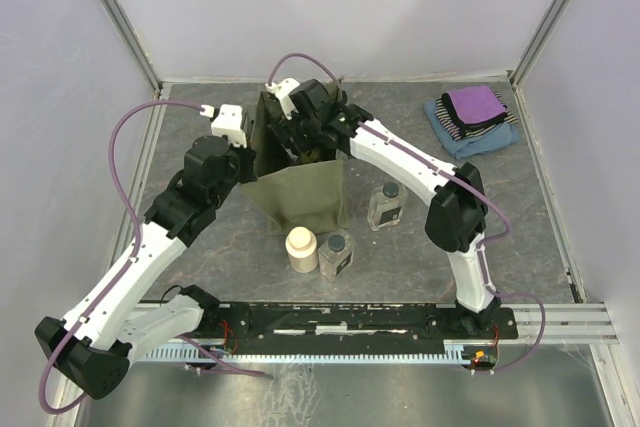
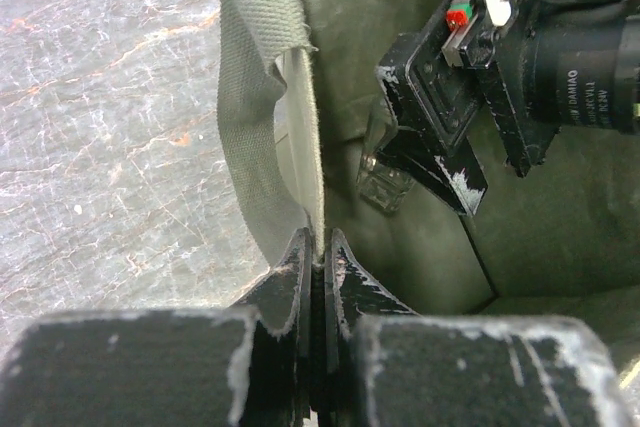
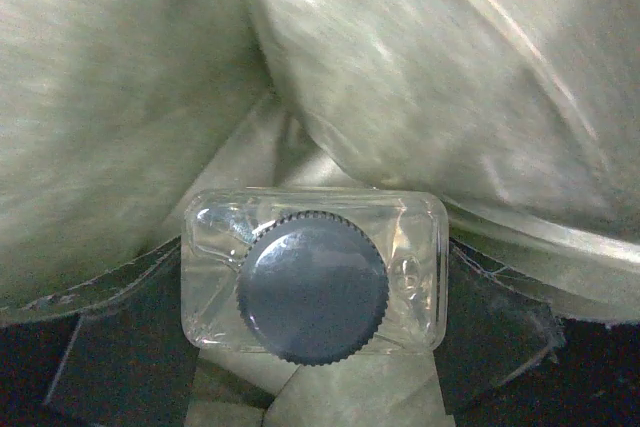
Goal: Place the personal care products into the canvas bag
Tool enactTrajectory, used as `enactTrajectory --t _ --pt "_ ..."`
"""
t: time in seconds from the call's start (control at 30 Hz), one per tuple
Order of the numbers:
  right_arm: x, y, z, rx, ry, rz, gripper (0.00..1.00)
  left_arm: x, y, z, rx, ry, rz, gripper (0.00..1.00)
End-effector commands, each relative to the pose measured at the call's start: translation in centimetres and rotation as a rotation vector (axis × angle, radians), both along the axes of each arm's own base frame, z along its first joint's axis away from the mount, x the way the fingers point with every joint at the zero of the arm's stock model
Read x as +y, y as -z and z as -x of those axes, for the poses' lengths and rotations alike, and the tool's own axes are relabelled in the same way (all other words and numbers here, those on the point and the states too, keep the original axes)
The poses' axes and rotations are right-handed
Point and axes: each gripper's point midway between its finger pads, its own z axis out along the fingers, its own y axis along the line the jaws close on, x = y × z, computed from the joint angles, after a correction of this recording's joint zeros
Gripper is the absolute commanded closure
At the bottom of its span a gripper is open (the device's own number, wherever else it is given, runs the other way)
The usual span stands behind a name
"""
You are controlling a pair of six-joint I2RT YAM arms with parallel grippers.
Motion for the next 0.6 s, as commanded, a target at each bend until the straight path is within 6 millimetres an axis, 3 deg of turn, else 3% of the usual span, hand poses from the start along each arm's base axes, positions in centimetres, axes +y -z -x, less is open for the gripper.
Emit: enactTrajectory --t 0.0,0.27,0.57 --pt "0.1 -8.2 -3.9 -0.239 0.039 -0.242 1.0 0.2 -1.3 0.1 -0.037 -0.034 0.057 0.97" --pt "2.2 -3.1 -4.1 -0.127 -0.006 -0.242 1.0 0.9 -2.2 0.1 -0.056 -0.062 0.055 0.97" --pt "2.8 0.6 -3.0 -0.012 -0.084 -0.118 1.0 1.0 -2.3 0.0 -0.059 -0.07 0.051 0.97"
